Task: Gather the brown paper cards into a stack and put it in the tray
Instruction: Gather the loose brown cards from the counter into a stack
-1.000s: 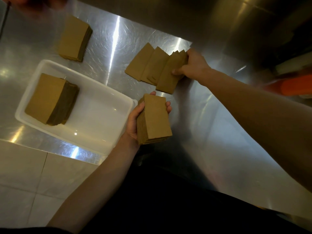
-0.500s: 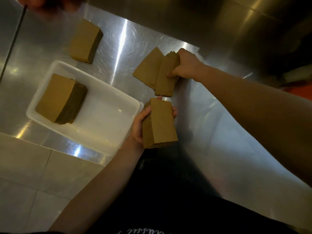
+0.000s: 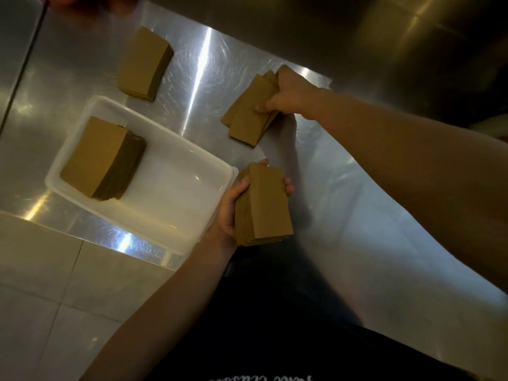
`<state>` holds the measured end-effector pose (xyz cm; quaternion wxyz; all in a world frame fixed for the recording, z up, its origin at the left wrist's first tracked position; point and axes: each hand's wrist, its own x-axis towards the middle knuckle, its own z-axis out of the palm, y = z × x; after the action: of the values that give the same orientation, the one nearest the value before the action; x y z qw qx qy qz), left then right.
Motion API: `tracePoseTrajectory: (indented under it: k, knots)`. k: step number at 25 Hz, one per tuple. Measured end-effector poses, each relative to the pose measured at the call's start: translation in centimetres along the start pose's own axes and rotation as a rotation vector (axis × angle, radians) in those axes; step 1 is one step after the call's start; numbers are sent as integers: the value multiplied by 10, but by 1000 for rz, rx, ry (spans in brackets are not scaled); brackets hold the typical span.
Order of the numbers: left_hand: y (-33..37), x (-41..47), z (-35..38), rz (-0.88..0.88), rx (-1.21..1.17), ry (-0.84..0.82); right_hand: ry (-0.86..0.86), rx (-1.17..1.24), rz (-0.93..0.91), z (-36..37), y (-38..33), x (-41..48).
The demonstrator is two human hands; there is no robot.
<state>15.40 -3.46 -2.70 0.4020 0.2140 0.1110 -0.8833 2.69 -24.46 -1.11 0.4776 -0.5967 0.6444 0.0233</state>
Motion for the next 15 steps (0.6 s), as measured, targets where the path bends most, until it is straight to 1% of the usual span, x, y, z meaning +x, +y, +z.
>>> tracePoseTrajectory:
  k: [3,5,7,10,12,15]
  knots:
    - [0,0,-1,2,-2,3,19,-125,38,9,-5,5]
    - [0,0,-1,-4,-2,7,33,-100,76,11,-4,6]
    - [1,0,-1,-3,15,14,46,-25,60,8,0,1]
    - [1,2,-3,9,58,22,73,234,35,2,16,-13]
    - [2,2,-3,13,79,24,104,424,65,-3,36,-28]
    - [3,0,-3,10,105,70,138,698,113,-11,66,-59]
